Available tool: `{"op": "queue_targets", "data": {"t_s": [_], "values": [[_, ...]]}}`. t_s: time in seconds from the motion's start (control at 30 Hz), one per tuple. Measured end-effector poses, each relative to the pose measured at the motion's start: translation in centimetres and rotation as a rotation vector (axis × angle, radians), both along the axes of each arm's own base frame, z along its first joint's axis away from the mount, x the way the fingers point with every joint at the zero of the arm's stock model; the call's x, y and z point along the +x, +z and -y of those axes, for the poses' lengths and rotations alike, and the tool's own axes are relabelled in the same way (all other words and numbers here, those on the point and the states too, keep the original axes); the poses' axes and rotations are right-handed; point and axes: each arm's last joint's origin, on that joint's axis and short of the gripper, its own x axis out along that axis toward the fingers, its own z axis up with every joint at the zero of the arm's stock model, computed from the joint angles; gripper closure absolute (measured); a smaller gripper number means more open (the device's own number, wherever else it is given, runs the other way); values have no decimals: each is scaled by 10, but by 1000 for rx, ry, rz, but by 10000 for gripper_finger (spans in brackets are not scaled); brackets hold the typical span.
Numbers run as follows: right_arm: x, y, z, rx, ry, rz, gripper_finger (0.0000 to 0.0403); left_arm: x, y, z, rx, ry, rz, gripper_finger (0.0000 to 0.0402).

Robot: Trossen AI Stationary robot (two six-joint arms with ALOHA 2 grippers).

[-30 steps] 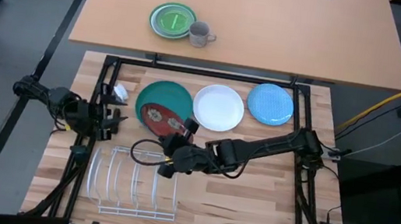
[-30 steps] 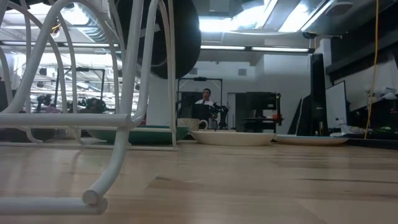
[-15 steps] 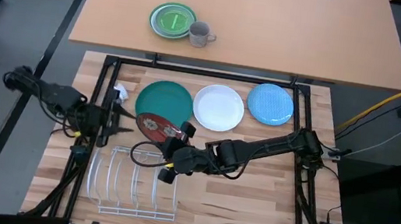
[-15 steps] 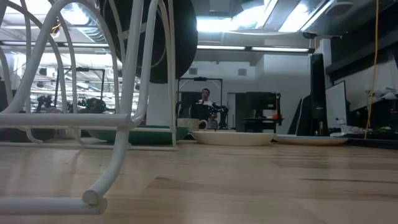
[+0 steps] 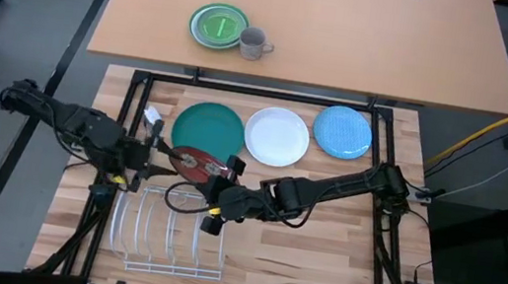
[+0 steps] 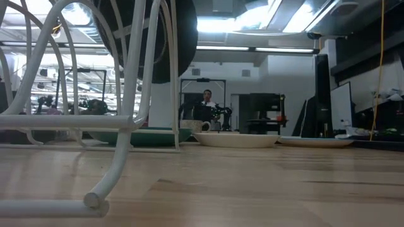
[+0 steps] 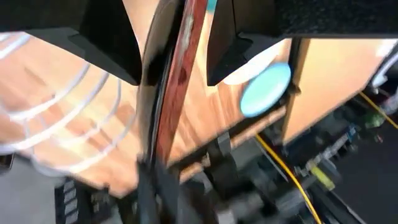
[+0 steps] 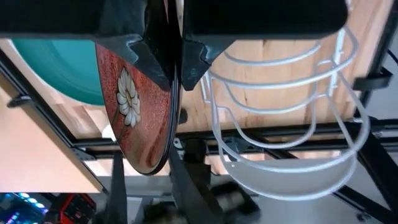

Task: Sort dishes
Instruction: Put the red plate into the dish rack

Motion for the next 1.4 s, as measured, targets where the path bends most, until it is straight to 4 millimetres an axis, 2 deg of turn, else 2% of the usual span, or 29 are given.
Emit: {"op": "queue_targets", "data": {"t_s": [0.23, 0.33, 0.67, 0.9, 1.23, 1.33, 1.4], "values": [[1, 2, 0, -23, 32, 12, 386, 13, -8, -4, 48, 35, -61, 232], [1, 2, 0, -23, 39, 11, 386, 15, -8, -4, 69, 17, -67, 244], [1, 2, -1, -46, 84, 0, 386, 14, -11, -2, 126, -81, -90, 383], [1, 3, -1, -74, 99, 0, 383, 15, -11, -1, 127, -104, -85, 389], [1, 5, -1, -70, 101, 12, 311, 15, -10, -2, 130, -88, -75, 392], [0, 13, -1, -75, 111, 28, 300, 14, -8, -3, 129, -89, -64, 392], [-1, 26, -1, -119, 142, 51, 297, 13, -7, -3, 128, -86, -56, 392]]}}
